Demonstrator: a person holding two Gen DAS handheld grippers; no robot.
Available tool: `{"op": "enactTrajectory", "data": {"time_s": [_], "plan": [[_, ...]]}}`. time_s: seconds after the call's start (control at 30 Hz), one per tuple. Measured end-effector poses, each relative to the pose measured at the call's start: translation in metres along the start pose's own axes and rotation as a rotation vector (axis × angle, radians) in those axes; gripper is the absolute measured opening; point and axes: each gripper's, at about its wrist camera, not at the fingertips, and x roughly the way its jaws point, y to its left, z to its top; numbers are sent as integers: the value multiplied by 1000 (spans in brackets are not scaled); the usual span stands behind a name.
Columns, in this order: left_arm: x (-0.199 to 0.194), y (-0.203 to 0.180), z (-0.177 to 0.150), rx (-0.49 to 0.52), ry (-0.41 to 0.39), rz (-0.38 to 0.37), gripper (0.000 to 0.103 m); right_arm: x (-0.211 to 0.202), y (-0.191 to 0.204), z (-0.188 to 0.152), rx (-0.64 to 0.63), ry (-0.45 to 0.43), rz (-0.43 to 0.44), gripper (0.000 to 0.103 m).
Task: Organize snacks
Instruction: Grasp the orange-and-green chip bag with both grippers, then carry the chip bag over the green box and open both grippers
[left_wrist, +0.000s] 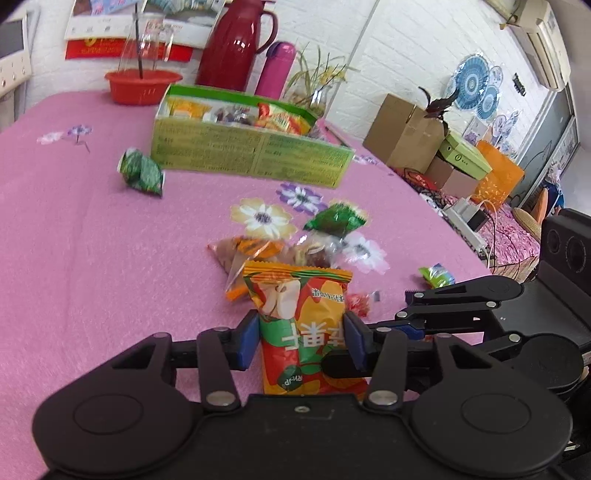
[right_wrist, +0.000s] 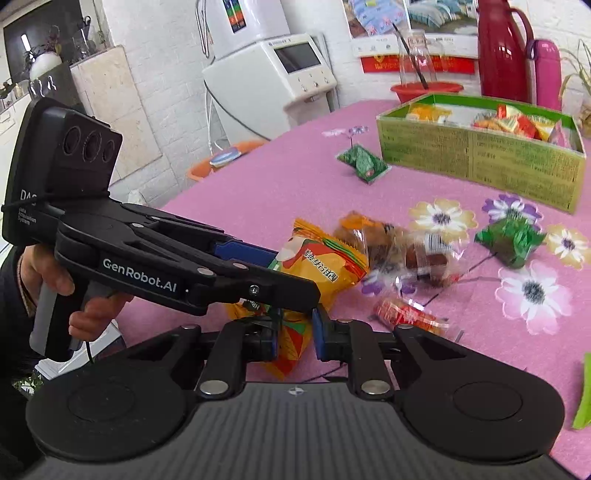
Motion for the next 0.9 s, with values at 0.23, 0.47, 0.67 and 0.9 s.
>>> {"op": "enactTrajectory", "data": {"time_s": [0.23,0.47,0.67,0.9], "plan": [[-1,-9,35,58,-103,18,44,-11,-8,29,-32,-102,-54,30],[22,1,88,66,-164,-1,44,-3,-38,66,-21,-197,-122,30],[49,19,135,35,-189,-17,44,13,-69,98,-11,-244,-164,29],[82,43,186,3,-256,-34,35,40,-110,130,-16,-287,-214,29]]}}
